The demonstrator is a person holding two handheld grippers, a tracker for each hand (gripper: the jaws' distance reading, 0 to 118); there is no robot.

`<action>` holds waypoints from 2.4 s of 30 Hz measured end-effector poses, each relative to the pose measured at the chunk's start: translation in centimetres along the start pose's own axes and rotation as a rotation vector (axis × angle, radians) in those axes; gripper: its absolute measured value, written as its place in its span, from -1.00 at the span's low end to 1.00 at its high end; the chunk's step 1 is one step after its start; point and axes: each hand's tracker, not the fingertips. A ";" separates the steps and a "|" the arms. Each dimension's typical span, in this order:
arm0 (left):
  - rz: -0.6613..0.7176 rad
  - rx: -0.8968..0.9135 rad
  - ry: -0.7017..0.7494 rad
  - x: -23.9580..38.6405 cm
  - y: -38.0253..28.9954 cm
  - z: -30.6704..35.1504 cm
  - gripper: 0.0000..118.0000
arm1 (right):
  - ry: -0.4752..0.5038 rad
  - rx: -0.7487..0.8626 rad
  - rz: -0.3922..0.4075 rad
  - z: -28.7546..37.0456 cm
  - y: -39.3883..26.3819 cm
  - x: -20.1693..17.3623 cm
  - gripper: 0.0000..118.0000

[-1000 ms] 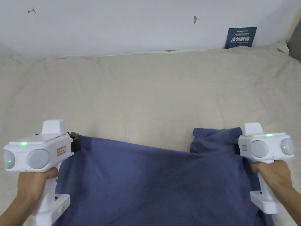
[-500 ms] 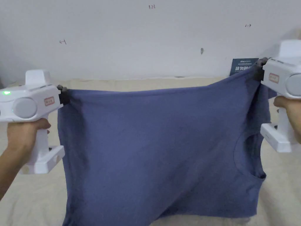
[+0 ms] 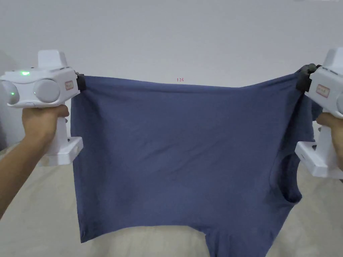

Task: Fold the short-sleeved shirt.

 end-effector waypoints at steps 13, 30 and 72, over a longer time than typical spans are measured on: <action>-0.067 -0.278 -0.003 -1.2 -19.4 -2.5 -0.93 | 0.036 -0.295 -0.025 -0.9 -17.8 -0.7 -0.95; -0.037 -0.655 -0.004 -5.8 -39.8 17.5 -0.93 | 0.013 -0.661 -0.168 20.2 -35.0 1.3 -0.95; -0.120 -0.127 -0.008 1.6 -28.1 29.3 -0.12 | -0.050 -0.256 0.017 30.8 -24.7 -4.1 0.40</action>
